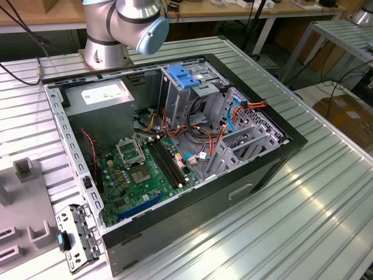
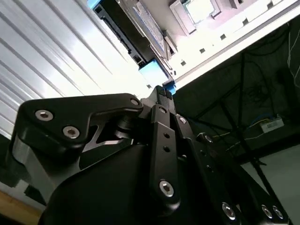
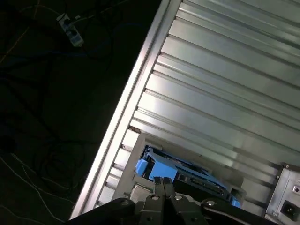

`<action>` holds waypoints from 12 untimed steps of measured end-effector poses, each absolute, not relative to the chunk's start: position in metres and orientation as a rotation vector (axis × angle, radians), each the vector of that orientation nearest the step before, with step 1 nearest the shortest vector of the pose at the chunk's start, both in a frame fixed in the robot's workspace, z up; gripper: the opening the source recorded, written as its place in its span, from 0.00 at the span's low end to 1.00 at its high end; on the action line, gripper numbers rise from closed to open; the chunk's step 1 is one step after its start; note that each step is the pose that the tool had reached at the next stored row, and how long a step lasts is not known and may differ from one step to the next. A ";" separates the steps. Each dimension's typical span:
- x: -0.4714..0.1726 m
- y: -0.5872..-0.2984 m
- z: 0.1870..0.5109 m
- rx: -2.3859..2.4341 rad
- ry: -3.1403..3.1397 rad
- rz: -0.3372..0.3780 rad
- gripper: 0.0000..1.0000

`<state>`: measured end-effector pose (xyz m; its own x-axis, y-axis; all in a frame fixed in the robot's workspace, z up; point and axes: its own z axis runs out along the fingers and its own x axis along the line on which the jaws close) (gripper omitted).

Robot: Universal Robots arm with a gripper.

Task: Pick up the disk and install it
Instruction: 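Pick up the disk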

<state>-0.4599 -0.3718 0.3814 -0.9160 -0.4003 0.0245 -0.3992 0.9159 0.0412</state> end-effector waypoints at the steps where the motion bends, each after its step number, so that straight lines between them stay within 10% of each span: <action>1: -0.460 -0.372 0.381 0.689 -3.031 -0.054 0.11; 12: -0.460 -0.372 0.381 1.036 -2.926 -0.048 0.11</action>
<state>-0.4600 -0.3717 0.3813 -0.7765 -0.6296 0.0244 -0.6285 0.7767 0.0411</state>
